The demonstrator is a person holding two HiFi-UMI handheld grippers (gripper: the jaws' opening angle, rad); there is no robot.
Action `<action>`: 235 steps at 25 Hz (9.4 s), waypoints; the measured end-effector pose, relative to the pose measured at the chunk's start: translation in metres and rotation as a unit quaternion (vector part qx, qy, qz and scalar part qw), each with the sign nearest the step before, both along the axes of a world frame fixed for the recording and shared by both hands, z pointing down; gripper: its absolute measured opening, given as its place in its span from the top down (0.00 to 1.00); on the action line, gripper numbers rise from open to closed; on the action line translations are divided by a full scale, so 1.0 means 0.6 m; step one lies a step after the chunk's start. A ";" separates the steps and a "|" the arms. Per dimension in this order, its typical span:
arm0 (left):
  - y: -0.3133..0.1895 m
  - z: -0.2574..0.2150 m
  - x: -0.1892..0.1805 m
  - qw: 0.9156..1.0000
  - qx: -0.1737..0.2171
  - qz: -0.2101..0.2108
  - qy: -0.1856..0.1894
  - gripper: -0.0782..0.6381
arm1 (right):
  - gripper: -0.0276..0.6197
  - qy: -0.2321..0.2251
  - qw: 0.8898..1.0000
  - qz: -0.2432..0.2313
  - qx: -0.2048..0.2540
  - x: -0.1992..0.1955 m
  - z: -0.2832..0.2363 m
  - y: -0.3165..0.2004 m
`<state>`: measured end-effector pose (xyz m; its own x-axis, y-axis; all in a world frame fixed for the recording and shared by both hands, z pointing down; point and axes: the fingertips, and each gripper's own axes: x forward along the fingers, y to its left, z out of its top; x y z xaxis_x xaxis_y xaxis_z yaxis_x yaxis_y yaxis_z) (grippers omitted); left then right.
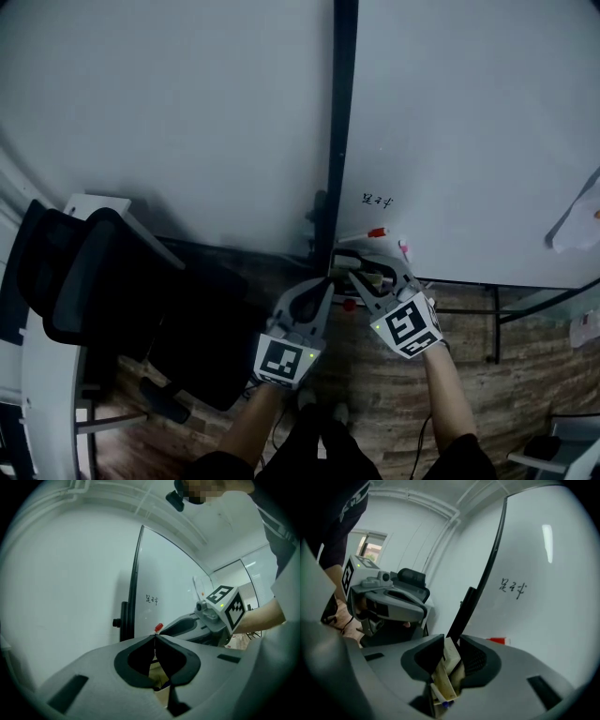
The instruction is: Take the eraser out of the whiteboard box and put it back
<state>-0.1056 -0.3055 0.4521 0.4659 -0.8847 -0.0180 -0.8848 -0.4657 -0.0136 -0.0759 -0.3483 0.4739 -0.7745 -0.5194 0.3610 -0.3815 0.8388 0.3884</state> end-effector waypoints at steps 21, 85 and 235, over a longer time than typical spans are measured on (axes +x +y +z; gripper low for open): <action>0.000 0.024 -0.024 1.000 -0.022 -0.008 0.001 0.88 | 0.78 0.094 0.993 -0.062 -0.045 -0.029 0.070 -0.034; 0.240 -0.223 0.063 0.990 0.140 -0.007 -0.001 0.88 | 0.78 -0.436 0.885 0.127 0.104 0.221 -0.273 0.277; 0.286 -0.164 0.147 0.996 0.085 0.013 -0.013 0.88 | 0.95 -0.429 0.900 0.075 0.026 0.204 -0.212 0.337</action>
<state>-0.0173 -0.1338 0.3536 0.4906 -0.8578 -0.1535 -0.8710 -0.4771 -0.1173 0.0465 -0.1460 0.3465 -0.6759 -0.6408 -0.3640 -0.6674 0.7417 -0.0666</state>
